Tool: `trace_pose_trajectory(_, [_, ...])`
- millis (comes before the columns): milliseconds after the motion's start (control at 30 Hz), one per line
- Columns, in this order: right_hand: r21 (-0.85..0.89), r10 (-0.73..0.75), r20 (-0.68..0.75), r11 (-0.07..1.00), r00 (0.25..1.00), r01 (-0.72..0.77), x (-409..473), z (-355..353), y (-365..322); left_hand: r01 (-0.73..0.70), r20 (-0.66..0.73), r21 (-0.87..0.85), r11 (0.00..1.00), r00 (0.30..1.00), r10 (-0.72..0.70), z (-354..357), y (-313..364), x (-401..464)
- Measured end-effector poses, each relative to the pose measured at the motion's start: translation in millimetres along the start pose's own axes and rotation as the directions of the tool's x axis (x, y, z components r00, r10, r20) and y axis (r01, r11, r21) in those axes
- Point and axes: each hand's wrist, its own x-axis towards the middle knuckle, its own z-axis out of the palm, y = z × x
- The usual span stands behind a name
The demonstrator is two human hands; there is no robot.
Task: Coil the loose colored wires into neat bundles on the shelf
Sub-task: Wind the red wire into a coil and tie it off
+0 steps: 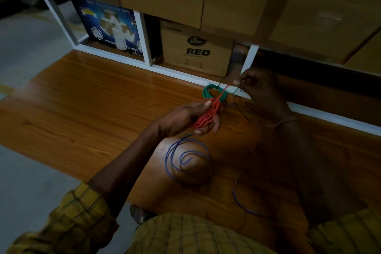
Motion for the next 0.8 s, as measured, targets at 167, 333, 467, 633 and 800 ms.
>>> trace_pose_trajectory(167, [-0.139, 0.057, -0.134, 0.987, 0.989, -0.076, -7, 37, 45, -0.067, -0.094, -0.086, 0.994, 0.994, 0.059, 3, 5, 3])
trace_pose_trajectory(333, [-0.069, 0.228, 0.099, 0.973, 0.969, -0.222, -45, 75, 45, -0.228, -0.263, -0.141, 0.963, 0.947, 0.185, -6, 19, 8])
trace_pose_trajectory(467, [0.11, 0.288, 0.325, 0.934, 0.901, -0.339, -76, 90, 9, -0.264, -0.471, -0.061, 0.963, 0.858, 0.206, -16, 19, 22])
trace_pose_trajectory(633, [0.15, 0.215, 0.55, 0.925, 0.807, -0.349, -93, 73, -31, -0.103, -0.688, 0.171, 0.98, 0.699, 0.194, -27, -4, 41])
trace_pose_trajectory(800, [0.197, 0.183, 0.676, 0.889, 0.714, -0.414, -94, 45, -43, 0.041, -0.652, 0.464, 0.885, 0.692, 0.309, -25, -29, 43])
